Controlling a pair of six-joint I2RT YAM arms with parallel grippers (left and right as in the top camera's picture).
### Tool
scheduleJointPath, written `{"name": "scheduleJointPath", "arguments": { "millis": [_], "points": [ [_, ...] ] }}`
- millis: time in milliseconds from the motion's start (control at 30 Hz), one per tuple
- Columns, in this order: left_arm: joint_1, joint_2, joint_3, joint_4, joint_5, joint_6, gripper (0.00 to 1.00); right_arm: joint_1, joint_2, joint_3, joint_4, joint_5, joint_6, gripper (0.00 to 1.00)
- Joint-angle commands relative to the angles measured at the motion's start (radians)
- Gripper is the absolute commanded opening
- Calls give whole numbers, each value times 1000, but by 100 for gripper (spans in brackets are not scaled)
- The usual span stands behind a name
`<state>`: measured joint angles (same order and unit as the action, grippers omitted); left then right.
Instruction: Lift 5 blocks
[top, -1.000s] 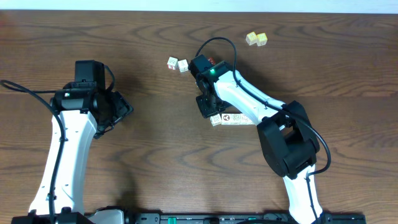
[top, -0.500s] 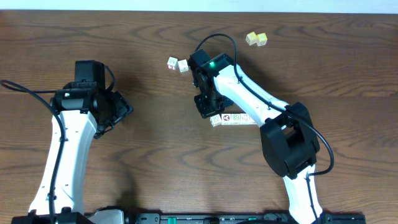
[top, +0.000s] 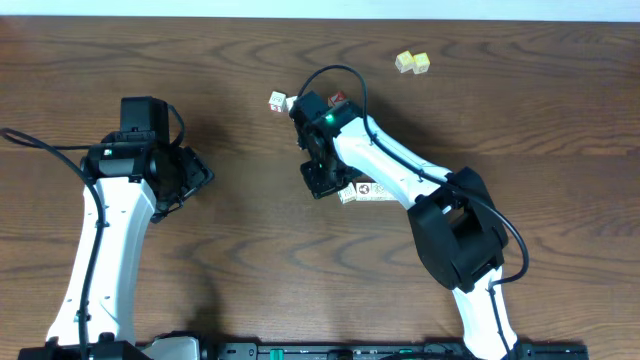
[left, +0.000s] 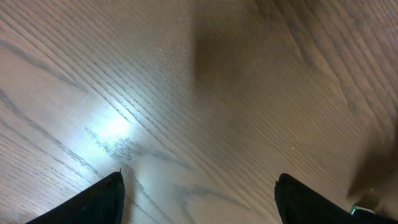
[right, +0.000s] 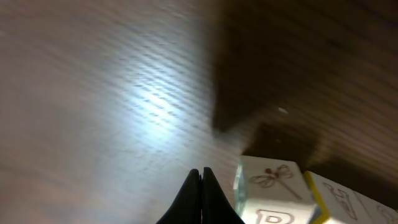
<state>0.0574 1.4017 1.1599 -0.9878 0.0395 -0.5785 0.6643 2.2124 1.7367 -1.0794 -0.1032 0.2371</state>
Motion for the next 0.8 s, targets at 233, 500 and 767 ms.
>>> {"name": "scheduleJointPath", "arguments": {
  "millis": [233, 500, 767],
  "points": [
    [4, -10, 18, -3, -5, 6, 78, 7, 5, -30, 22, 86, 82, 1],
    [4, -10, 18, -3, -5, 6, 78, 4, 5, -30, 43, 114, 107, 1],
    [4, -10, 18, -3, -5, 6, 78, 3, 5, -30, 55, 138, 126, 1]
  ]
}}
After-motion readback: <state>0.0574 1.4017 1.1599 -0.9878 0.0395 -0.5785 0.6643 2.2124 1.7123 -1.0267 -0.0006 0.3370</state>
